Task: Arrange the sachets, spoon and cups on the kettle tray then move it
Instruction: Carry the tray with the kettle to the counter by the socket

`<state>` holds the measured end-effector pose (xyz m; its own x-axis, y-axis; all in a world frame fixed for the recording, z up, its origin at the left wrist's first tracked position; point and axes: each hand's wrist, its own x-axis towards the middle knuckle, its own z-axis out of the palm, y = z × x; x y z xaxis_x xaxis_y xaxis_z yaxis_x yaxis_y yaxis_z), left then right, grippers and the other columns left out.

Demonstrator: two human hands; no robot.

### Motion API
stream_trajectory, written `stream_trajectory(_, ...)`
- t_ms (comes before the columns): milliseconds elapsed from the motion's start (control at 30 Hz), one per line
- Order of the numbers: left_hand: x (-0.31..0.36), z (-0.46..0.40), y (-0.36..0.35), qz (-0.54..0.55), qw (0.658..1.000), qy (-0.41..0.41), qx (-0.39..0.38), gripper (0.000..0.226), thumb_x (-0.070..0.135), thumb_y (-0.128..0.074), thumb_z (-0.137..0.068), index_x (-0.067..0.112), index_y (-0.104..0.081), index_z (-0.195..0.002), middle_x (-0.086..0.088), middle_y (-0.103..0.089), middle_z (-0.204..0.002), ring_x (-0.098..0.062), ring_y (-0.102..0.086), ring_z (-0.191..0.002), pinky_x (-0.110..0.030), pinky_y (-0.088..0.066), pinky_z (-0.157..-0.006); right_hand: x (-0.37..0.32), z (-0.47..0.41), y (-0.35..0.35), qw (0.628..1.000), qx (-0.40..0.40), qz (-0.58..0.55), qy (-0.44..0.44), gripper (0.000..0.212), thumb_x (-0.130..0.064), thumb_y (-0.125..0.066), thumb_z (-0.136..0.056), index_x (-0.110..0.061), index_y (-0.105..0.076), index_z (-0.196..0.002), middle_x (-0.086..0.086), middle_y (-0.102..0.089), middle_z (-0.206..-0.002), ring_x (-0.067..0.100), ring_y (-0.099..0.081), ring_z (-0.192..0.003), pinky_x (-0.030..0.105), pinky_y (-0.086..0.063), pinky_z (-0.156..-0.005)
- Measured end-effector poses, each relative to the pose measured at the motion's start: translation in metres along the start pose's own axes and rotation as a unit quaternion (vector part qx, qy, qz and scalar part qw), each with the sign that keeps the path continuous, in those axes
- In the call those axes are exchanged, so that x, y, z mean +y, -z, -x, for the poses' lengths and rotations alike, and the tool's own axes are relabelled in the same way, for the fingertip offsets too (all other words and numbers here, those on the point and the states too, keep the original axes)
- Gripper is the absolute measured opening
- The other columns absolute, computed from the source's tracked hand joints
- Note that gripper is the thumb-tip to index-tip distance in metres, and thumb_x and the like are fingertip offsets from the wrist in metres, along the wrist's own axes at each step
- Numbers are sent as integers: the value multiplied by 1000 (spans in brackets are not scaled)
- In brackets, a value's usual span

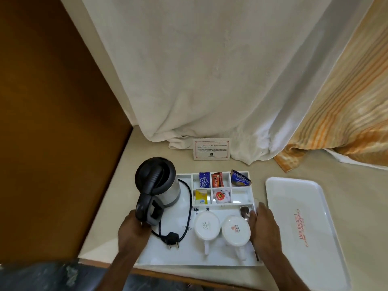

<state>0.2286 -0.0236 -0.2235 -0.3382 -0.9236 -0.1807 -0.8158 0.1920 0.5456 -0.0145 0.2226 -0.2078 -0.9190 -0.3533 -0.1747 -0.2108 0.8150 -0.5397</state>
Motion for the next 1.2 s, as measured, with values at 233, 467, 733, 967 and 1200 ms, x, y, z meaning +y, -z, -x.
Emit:
stream_trajectory(233, -15, 70, 44, 62, 985, 144, 75, 18, 14, -67, -82, 22, -53, -73, -11, -64, -73, -36, -61, -72, -43, -50, -69, -29, 1, 21, 987, -43, 19, 153, 15, -25, -46, -95, -14, -51, -103, 7, -58, -90, 27, -58, -81, 33, -45, -67)
stream_trajectory(467, -56, 165, 91, 90, 945, 250, 191, 16, 31, -62, -73, 29, -50, -62, 11, -54, -57, -19, -52, -54, -31, -39, -51, -88, 33, 11, 942, -116, 3, 314, 10, -16, -52, -93, -6, -55, -93, 6, -53, -74, 24, -50, -66, 31, -34, -60)
stream_trajectory(733, -152, 274, 133, 71, 865, 405, 289, 32, 11, -66, -77, 25, -45, -57, 4, -52, -52, -14, -43, -49, -34, -36, -54, -155, 129, -53, 879, -189, 28, 438, 31, -17, -54, -92, -1, -56, -119, 15, -61, -85, 36, -59, -80, 35, -42, -65)
stream_trajectory(967, -263, 339, 201, 99, 806, 478, 336, 35, 14, -66, -82, 22, -48, -54, -13, -57, -57, -32, -49, -57, -39, -48, -61, -217, 259, -126, 832, -247, 23, 497, 27, -15, -54, -91, -1, -58, -114, 18, -64, -93, 38, -61, -87, 37, -44, -70)
stream_trajectory(1200, -368, 358, 276, 72, 810, 467, 348, 37, 17, -64, -84, 27, -45, -54, 6, -45, -50, -31, -50, -53, -33, -39, -57, -289, 365, -186, 811, -255, 14, 526, 32, -18, -53, -93, -4, -57, -122, 19, -65, -105, 37, -60, -95, 38, -48, -79)
